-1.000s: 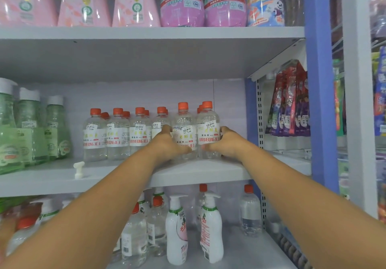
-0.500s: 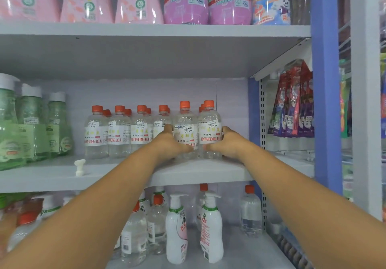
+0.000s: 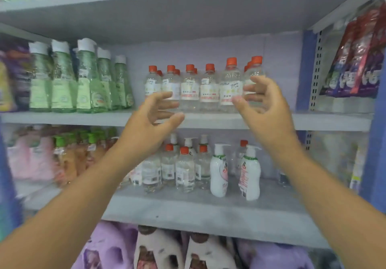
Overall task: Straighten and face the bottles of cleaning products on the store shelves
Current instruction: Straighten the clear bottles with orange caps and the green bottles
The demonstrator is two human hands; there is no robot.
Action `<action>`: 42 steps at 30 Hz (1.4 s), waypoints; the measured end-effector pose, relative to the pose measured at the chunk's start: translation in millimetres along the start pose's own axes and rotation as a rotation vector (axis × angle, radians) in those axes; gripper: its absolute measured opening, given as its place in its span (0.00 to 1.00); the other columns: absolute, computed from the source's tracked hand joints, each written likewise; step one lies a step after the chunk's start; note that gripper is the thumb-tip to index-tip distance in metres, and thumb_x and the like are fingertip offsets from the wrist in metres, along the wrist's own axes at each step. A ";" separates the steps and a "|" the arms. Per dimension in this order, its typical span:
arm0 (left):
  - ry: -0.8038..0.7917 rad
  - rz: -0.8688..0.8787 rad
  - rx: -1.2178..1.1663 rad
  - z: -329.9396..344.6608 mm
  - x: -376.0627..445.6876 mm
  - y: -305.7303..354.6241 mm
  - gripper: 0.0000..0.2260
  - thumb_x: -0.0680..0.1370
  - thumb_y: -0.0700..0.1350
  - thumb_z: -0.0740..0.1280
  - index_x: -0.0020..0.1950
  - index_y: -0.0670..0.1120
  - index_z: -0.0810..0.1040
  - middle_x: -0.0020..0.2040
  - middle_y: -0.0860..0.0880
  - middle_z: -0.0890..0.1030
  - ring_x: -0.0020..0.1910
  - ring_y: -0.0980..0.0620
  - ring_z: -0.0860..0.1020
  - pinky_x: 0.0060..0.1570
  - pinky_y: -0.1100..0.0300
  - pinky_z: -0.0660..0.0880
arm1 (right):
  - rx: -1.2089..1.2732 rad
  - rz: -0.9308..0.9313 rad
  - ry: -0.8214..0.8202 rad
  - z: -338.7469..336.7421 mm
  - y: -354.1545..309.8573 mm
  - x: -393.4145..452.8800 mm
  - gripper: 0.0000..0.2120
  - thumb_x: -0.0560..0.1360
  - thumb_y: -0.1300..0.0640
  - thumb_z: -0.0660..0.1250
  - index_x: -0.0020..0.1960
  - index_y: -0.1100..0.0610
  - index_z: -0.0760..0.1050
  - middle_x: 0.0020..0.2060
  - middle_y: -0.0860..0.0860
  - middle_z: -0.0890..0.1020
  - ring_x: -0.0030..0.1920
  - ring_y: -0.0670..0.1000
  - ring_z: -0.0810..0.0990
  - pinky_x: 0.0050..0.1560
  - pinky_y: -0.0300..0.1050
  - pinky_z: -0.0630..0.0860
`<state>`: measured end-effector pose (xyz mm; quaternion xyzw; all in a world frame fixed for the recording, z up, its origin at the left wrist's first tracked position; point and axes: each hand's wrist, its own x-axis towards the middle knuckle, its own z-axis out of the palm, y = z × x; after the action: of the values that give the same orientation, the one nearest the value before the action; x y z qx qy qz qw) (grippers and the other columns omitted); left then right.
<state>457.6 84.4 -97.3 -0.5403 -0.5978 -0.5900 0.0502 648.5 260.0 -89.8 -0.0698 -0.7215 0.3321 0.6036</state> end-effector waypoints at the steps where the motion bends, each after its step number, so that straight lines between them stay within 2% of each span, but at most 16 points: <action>1: 0.038 -0.019 -0.022 -12.5 -19.2 -9.3 0.21 0.77 0.56 0.73 0.69 0.61 0.73 0.61 0.62 0.83 0.58 0.63 0.82 0.50 0.69 0.79 | 0.061 0.012 -0.032 14.0 3.1 -20.2 0.23 0.76 0.45 0.74 0.67 0.40 0.70 0.59 0.40 0.79 0.58 0.40 0.80 0.52 0.30 0.77; 4: 0.167 -0.191 -0.078 -35.9 -57.1 -58.6 0.17 0.76 0.53 0.73 0.64 0.57 0.76 0.58 0.54 0.85 0.57 0.55 0.84 0.54 0.55 0.81 | 0.109 0.143 -0.142 63.9 31.0 -70.1 0.22 0.75 0.47 0.75 0.64 0.37 0.70 0.56 0.37 0.79 0.57 0.40 0.80 0.51 0.34 0.78; 6: 0.183 -0.356 -0.072 -37.4 -65.0 -102.9 0.18 0.77 0.49 0.75 0.65 0.53 0.76 0.58 0.51 0.84 0.57 0.50 0.84 0.59 0.48 0.81 | 0.039 0.299 -0.206 98.7 60.6 -89.9 0.23 0.74 0.45 0.75 0.66 0.39 0.70 0.57 0.35 0.78 0.56 0.39 0.79 0.52 0.37 0.79; 9: 0.170 -0.518 -0.004 -30.5 -63.6 -166.4 0.27 0.76 0.51 0.76 0.72 0.48 0.72 0.63 0.50 0.79 0.58 0.51 0.80 0.58 0.52 0.78 | -0.122 0.523 -0.285 141.4 108.7 -106.1 0.31 0.74 0.41 0.75 0.72 0.47 0.68 0.65 0.43 0.74 0.59 0.44 0.77 0.56 0.45 0.78; 13: 0.173 -0.566 0.095 -21.1 -48.7 -235.4 0.32 0.73 0.57 0.78 0.72 0.48 0.71 0.59 0.54 0.76 0.51 0.58 0.77 0.44 0.68 0.70 | -0.253 0.668 -0.203 178.9 165.0 -116.2 0.37 0.71 0.41 0.77 0.74 0.53 0.68 0.67 0.52 0.74 0.63 0.53 0.77 0.63 0.50 0.77; 17: 0.124 -0.572 0.073 -3.5 -35.9 -286.3 0.34 0.71 0.55 0.80 0.73 0.49 0.70 0.65 0.49 0.77 0.56 0.49 0.78 0.51 0.58 0.74 | -0.340 0.746 -0.071 213.9 201.9 -120.5 0.40 0.69 0.39 0.77 0.74 0.53 0.66 0.66 0.51 0.73 0.65 0.56 0.77 0.58 0.45 0.74; 19: 0.120 -0.525 0.036 6.2 -37.3 -304.4 0.32 0.71 0.54 0.81 0.70 0.50 0.71 0.64 0.50 0.78 0.58 0.50 0.79 0.50 0.58 0.75 | -0.390 0.737 0.017 232.0 216.7 -122.0 0.41 0.69 0.42 0.79 0.75 0.54 0.65 0.65 0.48 0.71 0.68 0.55 0.75 0.58 0.43 0.72; 21: 0.138 -0.454 0.031 14.1 -40.9 -318.3 0.30 0.70 0.52 0.82 0.67 0.51 0.73 0.59 0.55 0.78 0.57 0.51 0.80 0.52 0.53 0.79 | -0.434 0.742 0.056 247.2 230.3 -122.4 0.43 0.69 0.44 0.79 0.76 0.57 0.65 0.69 0.52 0.74 0.69 0.56 0.75 0.64 0.48 0.75; 23: 0.143 -0.407 0.022 17.0 -41.4 -327.7 0.28 0.69 0.51 0.82 0.65 0.51 0.74 0.55 0.61 0.78 0.57 0.51 0.81 0.53 0.50 0.81 | -0.491 0.766 0.074 257.6 238.1 -120.6 0.42 0.68 0.44 0.79 0.75 0.58 0.65 0.68 0.56 0.77 0.67 0.57 0.78 0.64 0.54 0.78; 27: 0.086 -0.433 0.003 13.6 -34.8 -339.8 0.31 0.66 0.55 0.82 0.66 0.51 0.76 0.59 0.54 0.80 0.59 0.50 0.80 0.57 0.47 0.81 | -0.551 0.728 0.063 257.1 230.9 -119.9 0.33 0.69 0.43 0.77 0.68 0.55 0.71 0.58 0.52 0.82 0.58 0.53 0.83 0.56 0.53 0.82; 29: 0.056 -0.441 0.032 12.1 -37.3 -342.5 0.34 0.65 0.57 0.82 0.68 0.51 0.76 0.60 0.52 0.79 0.59 0.49 0.79 0.59 0.47 0.79 | -0.475 0.688 0.040 248.9 217.2 -128.5 0.26 0.67 0.43 0.79 0.60 0.50 0.75 0.50 0.47 0.84 0.50 0.48 0.85 0.48 0.49 0.84; 32: 0.032 -0.457 -0.010 11.1 -42.4 -337.3 0.34 0.65 0.58 0.81 0.67 0.52 0.73 0.58 0.55 0.78 0.57 0.51 0.80 0.55 0.53 0.79 | -0.345 0.581 0.007 234.3 188.1 -139.7 0.21 0.67 0.48 0.80 0.56 0.41 0.76 0.47 0.42 0.85 0.47 0.40 0.85 0.44 0.36 0.81; 35: -0.035 -0.459 -0.066 7.6 -44.3 -324.2 0.35 0.68 0.56 0.80 0.70 0.62 0.67 0.52 0.64 0.80 0.50 0.66 0.80 0.47 0.65 0.75 | -0.318 0.482 -0.042 220.7 171.9 -135.2 0.17 0.69 0.58 0.79 0.52 0.45 0.79 0.46 0.42 0.86 0.48 0.40 0.85 0.44 0.32 0.78; 38: -0.062 -0.453 -0.090 -0.3 -47.9 -302.1 0.32 0.67 0.56 0.82 0.62 0.68 0.67 0.46 0.71 0.79 0.44 0.78 0.77 0.36 0.78 0.71 | -0.321 0.558 -0.124 205.1 161.4 -131.1 0.19 0.68 0.54 0.81 0.56 0.46 0.79 0.47 0.41 0.86 0.49 0.38 0.84 0.48 0.32 0.78; 40: -0.065 -0.452 -0.102 -4.1 -55.4 -285.8 0.30 0.62 0.59 0.82 0.57 0.68 0.70 0.45 0.72 0.81 0.44 0.79 0.76 0.34 0.78 0.72 | -0.308 0.612 -0.159 192.5 157.3 -132.6 0.23 0.67 0.52 0.82 0.59 0.46 0.78 0.50 0.42 0.86 0.50 0.39 0.84 0.54 0.40 0.81; 42: -0.061 -0.451 -0.111 -7.6 -67.8 -269.0 0.32 0.57 0.64 0.79 0.58 0.67 0.71 0.48 0.69 0.82 0.47 0.76 0.78 0.38 0.74 0.75 | -0.293 0.642 -0.192 179.2 147.9 -134.0 0.24 0.65 0.49 0.82 0.59 0.46 0.78 0.50 0.42 0.86 0.51 0.40 0.85 0.56 0.45 0.82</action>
<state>291.4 114.2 -317.6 -0.4124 -0.6713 -0.6018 -0.1308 474.7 235.8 -292.7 -0.3466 -0.7562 0.4028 0.3817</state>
